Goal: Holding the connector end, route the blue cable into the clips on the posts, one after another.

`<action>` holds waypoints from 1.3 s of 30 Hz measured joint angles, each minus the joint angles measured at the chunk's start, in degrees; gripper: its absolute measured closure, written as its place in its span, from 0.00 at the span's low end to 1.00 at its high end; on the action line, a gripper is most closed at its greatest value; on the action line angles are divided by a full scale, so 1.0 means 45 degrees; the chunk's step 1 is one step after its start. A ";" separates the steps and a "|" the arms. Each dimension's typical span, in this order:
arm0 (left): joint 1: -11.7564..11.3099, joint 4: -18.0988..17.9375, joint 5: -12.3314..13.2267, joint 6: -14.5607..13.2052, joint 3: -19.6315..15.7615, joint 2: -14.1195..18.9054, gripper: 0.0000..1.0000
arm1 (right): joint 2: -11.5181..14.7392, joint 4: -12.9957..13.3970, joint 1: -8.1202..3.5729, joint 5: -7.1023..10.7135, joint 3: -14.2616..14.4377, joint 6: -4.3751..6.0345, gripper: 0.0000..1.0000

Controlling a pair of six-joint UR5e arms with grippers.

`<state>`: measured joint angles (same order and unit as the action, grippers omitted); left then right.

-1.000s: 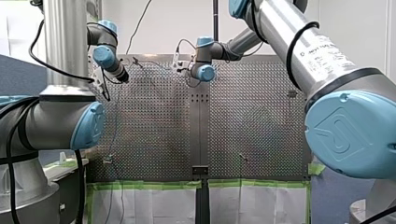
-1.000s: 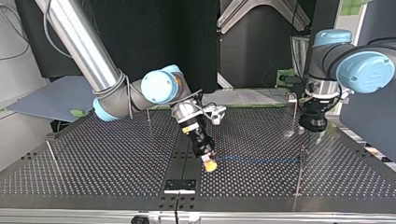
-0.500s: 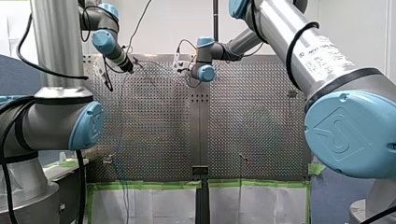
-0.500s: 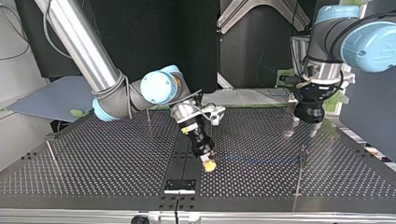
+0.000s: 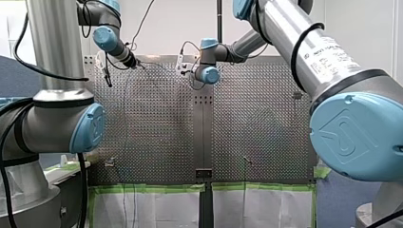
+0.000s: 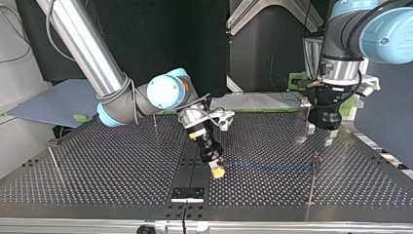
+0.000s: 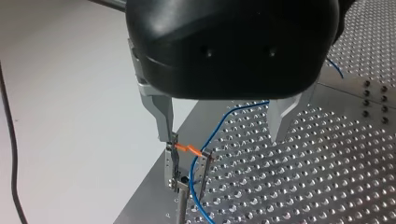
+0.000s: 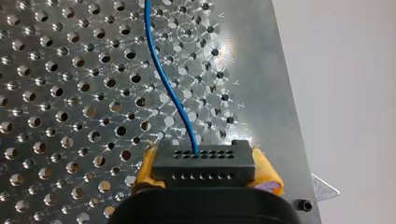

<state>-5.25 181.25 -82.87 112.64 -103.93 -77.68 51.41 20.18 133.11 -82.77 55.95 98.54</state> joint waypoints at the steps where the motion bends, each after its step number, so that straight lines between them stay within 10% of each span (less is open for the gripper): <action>1: -0.0012 -0.0021 -0.0004 -0.0110 0.0000 -0.0061 0.00 | -0.0002 -0.0003 0.0000 -0.0002 0.0000 0.0000 1.00; 39: -0.0143 -0.0919 0.0325 -0.3817 0.0069 -0.0145 0.00 | -0.0074 -0.0030 -0.0016 0.0005 0.0000 0.0000 1.00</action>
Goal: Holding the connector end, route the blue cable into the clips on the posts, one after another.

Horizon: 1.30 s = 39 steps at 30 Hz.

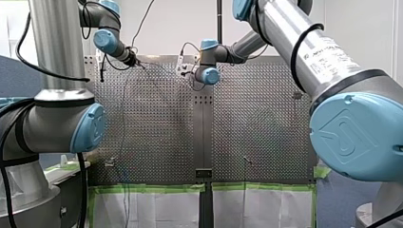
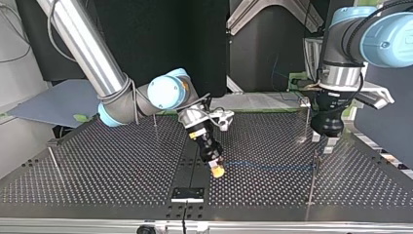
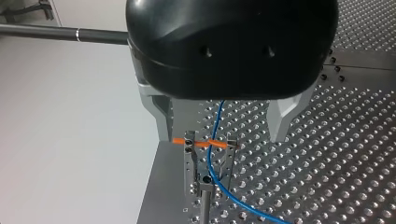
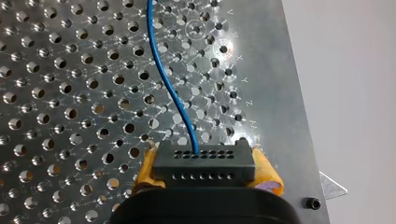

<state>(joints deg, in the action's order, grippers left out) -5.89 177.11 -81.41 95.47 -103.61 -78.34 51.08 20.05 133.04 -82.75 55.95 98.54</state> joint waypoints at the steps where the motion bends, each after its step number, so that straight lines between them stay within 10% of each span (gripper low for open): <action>1: 0.0001 0.0000 0.0000 -0.0006 0.0001 0.0000 0.00 | -0.0001 0.0000 0.0000 0.0002 0.0000 0.0000 1.00; 39: 0.0281 0.0036 0.0383 -0.0148 0.0563 0.0006 0.00 | -0.0125 -0.0038 0.0022 0.0004 0.0000 0.0000 1.00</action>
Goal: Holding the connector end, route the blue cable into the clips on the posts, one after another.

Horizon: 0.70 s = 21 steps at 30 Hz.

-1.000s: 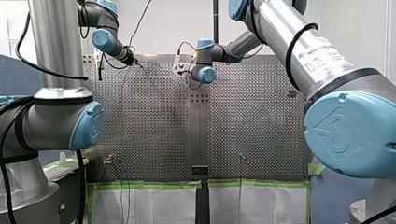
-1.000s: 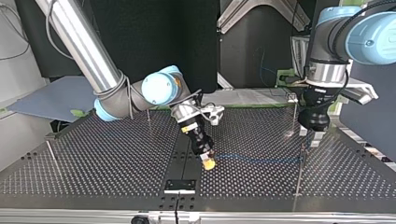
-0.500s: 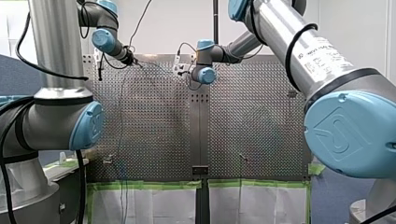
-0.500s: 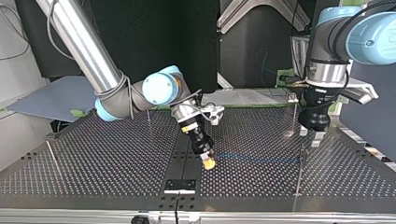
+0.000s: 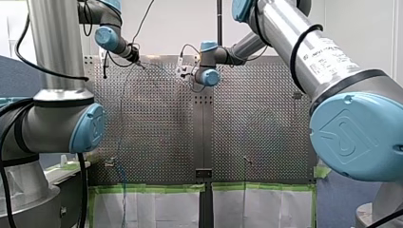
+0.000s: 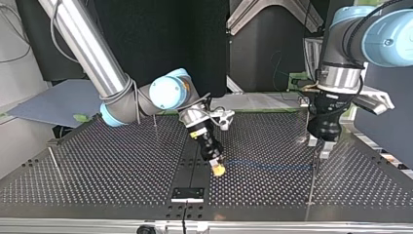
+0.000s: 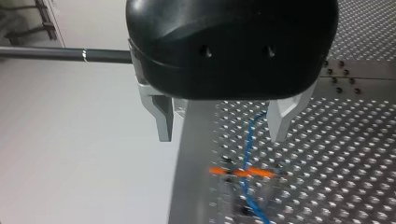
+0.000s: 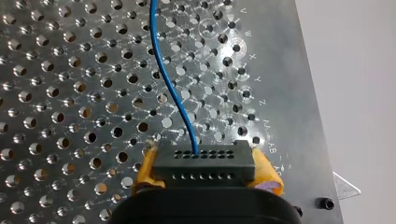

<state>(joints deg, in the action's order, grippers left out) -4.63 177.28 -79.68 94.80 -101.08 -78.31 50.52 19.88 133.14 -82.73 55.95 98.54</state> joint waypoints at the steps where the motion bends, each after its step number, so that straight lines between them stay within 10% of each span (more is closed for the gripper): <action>1: 0.0034 0.0015 0.0012 0.0004 0.0106 -0.0016 0.00 | -0.0001 -0.0011 0.0012 -0.0001 -0.0001 -0.0001 1.00; 21: 0.1089 0.0411 0.0352 -0.0018 0.1325 -0.1392 0.00 | -0.0003 0.0039 0.0164 0.0017 -0.0082 -0.0220 1.00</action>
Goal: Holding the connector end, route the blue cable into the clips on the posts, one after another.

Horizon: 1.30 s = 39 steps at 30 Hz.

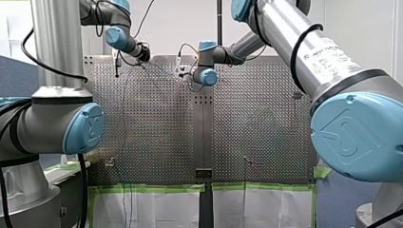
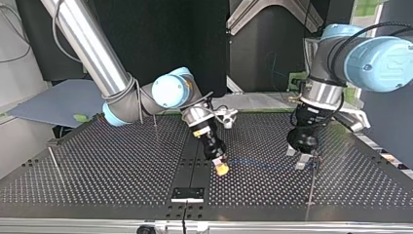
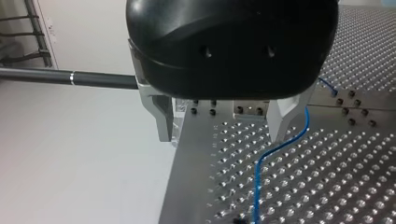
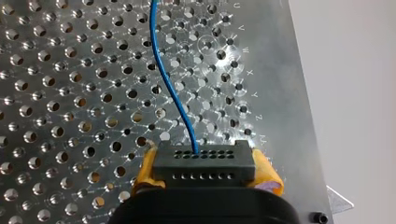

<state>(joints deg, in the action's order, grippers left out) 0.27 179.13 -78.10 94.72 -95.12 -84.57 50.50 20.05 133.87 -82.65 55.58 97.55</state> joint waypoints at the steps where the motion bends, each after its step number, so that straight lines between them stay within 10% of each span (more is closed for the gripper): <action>1: 0.0051 0.0001 -0.0004 -0.0007 0.0014 -0.0077 0.00 | 0.0001 -0.0003 0.0008 0.0012 -0.0023 -0.0015 1.00; 39: 0.0578 -0.0406 -0.1451 0.0383 0.1162 -0.2237 0.00 | 0.0003 -0.0121 0.0170 0.0047 -0.0270 0.0051 1.00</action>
<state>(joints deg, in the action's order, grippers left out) 2.87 177.30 -84.62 96.44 -89.89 -94.64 50.52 19.51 134.64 -82.44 54.37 97.78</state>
